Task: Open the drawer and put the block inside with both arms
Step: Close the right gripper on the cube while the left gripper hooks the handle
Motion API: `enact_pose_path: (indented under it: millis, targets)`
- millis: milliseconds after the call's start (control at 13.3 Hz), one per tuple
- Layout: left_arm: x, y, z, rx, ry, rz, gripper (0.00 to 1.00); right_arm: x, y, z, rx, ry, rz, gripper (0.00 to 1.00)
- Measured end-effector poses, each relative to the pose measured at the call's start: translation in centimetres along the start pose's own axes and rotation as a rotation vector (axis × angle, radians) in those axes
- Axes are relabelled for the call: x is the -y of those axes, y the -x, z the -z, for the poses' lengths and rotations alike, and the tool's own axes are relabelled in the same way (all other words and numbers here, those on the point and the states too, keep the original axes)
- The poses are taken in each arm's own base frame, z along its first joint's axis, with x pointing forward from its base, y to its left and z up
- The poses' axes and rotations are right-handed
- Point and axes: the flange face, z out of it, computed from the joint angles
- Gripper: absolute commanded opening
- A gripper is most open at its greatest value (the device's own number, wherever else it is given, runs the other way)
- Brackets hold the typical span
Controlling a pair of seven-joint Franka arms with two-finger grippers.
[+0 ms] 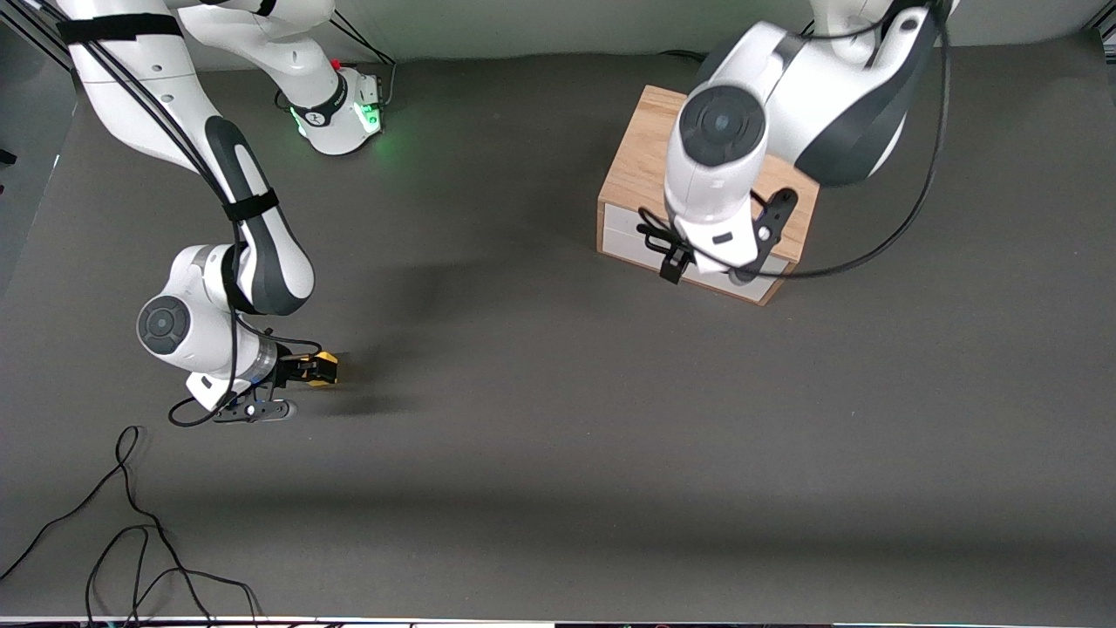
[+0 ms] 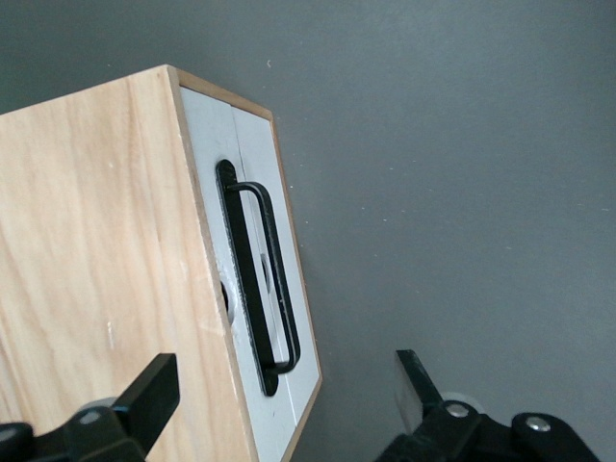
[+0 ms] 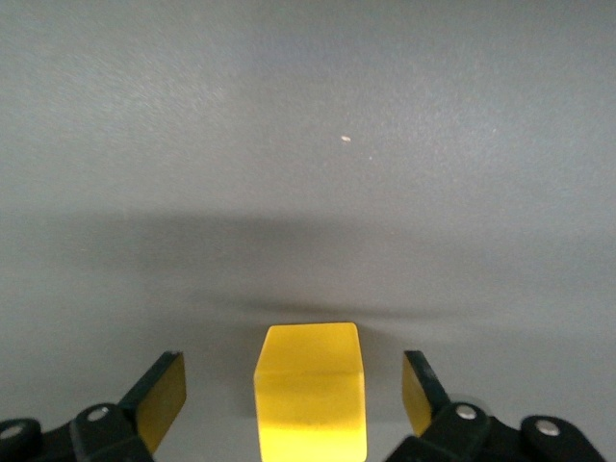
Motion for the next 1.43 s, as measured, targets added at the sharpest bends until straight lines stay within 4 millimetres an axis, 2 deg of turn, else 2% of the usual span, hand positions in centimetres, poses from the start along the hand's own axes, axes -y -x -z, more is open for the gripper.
enact_pose_path:
  millis: [151,377,754,829,905,980,1056,1206,1433]
  targets:
    - [-1.3,-0.1,-2.4,0.003,-0.026,0.002,1.00,-0.2,0.7,-1.5,0.009,0.006,-0.003,1.00]
    - [-2.8,-0.1,-5.7,0.006,-0.040,0.002,1.00,-0.3,1.0,-2.7,0.026,0.009,-0.003,1.00]
    - [-2.8,-0.1,-9.1,0.004,-0.068,0.001,1.00,-0.4,1.5,-3.9,0.050,0.012,-0.004,1.00]
    - [-2.8,-0.1,-9.8,0.003,-0.070,0.001,1.00,-0.4,1.7,-4.4,0.059,0.014,-0.005,0.92]
    - [-2.7,-0.1,-10.4,0.003,-0.071,0.001,1.00,-0.4,1.7,-4.8,0.062,0.015,-0.005,0.65]
    - [-2.7,-0.1,-11.0,0.003,-0.070,0.000,1.00,-0.4,1.7,-5.0,0.062,0.016,-0.005,0.22]
    - [-2.7,-0.1,-11.7,0.003,-0.070,0.000,1.00,-0.4,1.7,-5.0,0.060,0.017,-0.005,0.00]
    - [-2.5,0.0,-13.2,-0.001,-0.073,-0.003,1.00,-0.2,1.5,-4.7,0.051,0.016,-0.001,0.00]
    - [-2.4,0.0,-14.5,-0.007,-0.074,-0.006,1.00,0.9,1.0,-3.1,0.023,0.011,0.015,0.00]
